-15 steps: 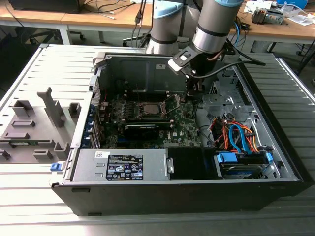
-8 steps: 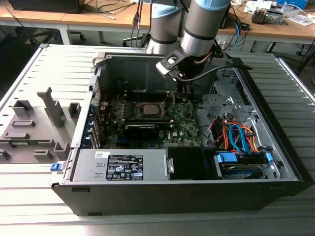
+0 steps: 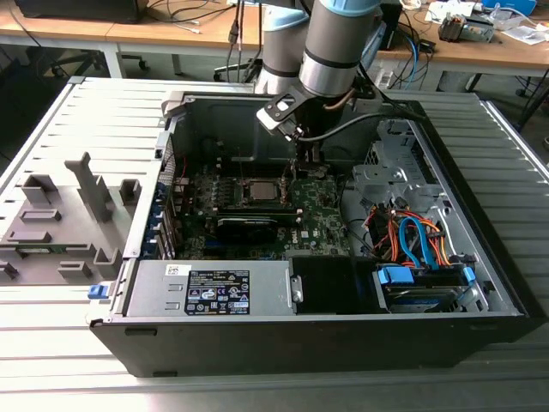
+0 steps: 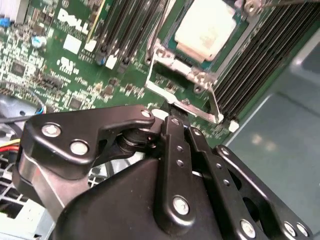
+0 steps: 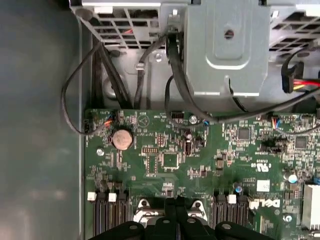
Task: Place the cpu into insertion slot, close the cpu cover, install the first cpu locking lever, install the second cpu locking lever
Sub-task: 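Close the cpu cover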
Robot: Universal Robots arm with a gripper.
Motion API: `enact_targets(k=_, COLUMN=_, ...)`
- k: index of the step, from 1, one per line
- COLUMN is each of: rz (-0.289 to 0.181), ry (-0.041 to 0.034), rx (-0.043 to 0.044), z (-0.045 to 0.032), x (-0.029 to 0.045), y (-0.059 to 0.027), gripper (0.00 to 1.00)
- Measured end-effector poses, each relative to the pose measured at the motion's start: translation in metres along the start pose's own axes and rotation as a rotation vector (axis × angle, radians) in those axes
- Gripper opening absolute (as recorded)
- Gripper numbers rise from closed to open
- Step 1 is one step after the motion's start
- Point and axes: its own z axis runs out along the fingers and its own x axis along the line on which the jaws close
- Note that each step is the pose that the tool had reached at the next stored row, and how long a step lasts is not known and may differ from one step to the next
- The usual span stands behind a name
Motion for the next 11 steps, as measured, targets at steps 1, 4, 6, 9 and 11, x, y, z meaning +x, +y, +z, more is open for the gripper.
enact_targets(k=1, rz=0.000, ry=0.0001, rx=-0.0012, z=0.0005, x=0.0001, y=-0.0045, gripper=0.11)
enact_targets(k=4, rz=0.000, ry=-0.0003, rx=-0.0053, z=0.0042, x=0.0005, y=-0.0234, gripper=0.11)
enact_targets(k=6, rz=0.000, ry=-0.0003, rx=-0.0058, z=0.0083, x=0.0008, y=-0.0348, gripper=0.11)
enact_targets(k=9, rz=-0.015, ry=-0.0012, rx=-0.0058, z=0.0145, x=0.0009, y=-0.0413, gripper=0.11)
enact_targets(k=11, rz=-0.032, ry=-0.0023, rx=-0.0058, z=0.0191, x=0.0010, y=-0.0439, gripper=0.11)
